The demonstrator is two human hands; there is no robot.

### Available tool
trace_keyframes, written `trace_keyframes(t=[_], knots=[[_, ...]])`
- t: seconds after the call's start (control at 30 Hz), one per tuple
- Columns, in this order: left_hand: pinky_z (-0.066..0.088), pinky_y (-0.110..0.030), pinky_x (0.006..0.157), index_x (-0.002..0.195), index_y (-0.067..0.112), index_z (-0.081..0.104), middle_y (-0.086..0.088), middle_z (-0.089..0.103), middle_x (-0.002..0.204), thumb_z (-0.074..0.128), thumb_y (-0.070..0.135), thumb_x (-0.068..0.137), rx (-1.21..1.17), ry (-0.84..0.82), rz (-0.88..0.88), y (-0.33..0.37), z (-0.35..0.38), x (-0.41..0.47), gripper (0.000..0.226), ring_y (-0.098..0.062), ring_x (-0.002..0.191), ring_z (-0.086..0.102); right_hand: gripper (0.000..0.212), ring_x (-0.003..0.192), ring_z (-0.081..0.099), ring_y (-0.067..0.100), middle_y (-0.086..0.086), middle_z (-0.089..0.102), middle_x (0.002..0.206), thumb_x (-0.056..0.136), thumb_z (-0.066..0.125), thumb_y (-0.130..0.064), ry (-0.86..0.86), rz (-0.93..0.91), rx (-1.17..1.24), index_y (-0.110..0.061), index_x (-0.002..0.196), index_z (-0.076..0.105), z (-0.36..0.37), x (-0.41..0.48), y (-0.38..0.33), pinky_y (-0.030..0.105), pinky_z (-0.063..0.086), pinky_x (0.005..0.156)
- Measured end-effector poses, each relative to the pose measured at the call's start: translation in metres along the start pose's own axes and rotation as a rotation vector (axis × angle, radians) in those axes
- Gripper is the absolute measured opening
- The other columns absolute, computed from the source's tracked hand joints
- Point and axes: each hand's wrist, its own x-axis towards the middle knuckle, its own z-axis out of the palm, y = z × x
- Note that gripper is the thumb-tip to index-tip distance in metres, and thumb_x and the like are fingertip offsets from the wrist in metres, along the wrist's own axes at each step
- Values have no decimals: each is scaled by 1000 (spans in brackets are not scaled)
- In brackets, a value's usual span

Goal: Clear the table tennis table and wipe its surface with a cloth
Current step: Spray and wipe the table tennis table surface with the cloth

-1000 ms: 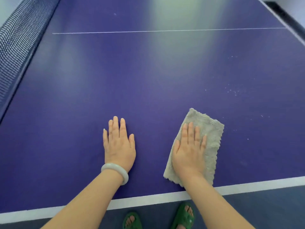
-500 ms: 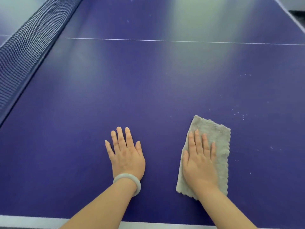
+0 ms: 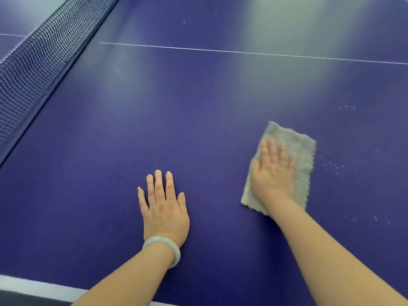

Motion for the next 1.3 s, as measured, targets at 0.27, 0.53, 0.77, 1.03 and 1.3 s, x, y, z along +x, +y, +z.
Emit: trace_keyframes(t=[0.27, 0.53, 0.77, 1.03, 1.3], knots=[[2, -50, 123, 156, 17, 0, -6, 0, 165, -5, 45, 94, 12, -46, -7, 1, -5, 0, 68, -25, 152, -6, 64, 152, 5, 31, 9, 8, 164, 98, 14, -36, 80, -188, -14, -11, 157, 13, 26, -77, -56, 55, 3, 121], [-4, -47, 123, 157, 18, 1, -5, -3, 165, -7, 46, 91, 14, -26, -20, 3, -10, -1, 73, -24, 152, -9, 60, 152, -9, 18, -5, -6, 165, 103, 19, -37, 41, -133, -8, -23, 158, -1, 3, -14, 14, 48, -7, 122], [-4, -47, 123, 157, 18, 1, -5, -3, 165, -5, 46, 93, 6, -29, -27, 3, -10, -1, 71, -24, 152, -9, 61, 152, -3, 30, 8, -2, 165, 100, 9, -33, 140, 170, 55, -11, 157, 2, 14, -77, -4, 54, -3, 121], [0, -49, 123, 158, 16, 8, -7, 4, 165, 17, 41, 101, -15, 6, -22, 0, -5, -1, 62, -24, 152, -3, 60, 153, -1, 19, -2, 4, 165, 101, 16, -39, 41, -401, -18, -20, 158, 12, 27, -116, -18, 49, 4, 121], [0, -50, 122, 157, 16, 2, -7, 0, 165, 14, 41, 102, 0, -4, -26, 1, -6, -3, 62, -25, 152, -6, 60, 152, 0, 26, 5, 3, 166, 100, 11, -31, 124, 319, 46, -12, 157, 6, 19, -116, 45, 52, -2, 122]])
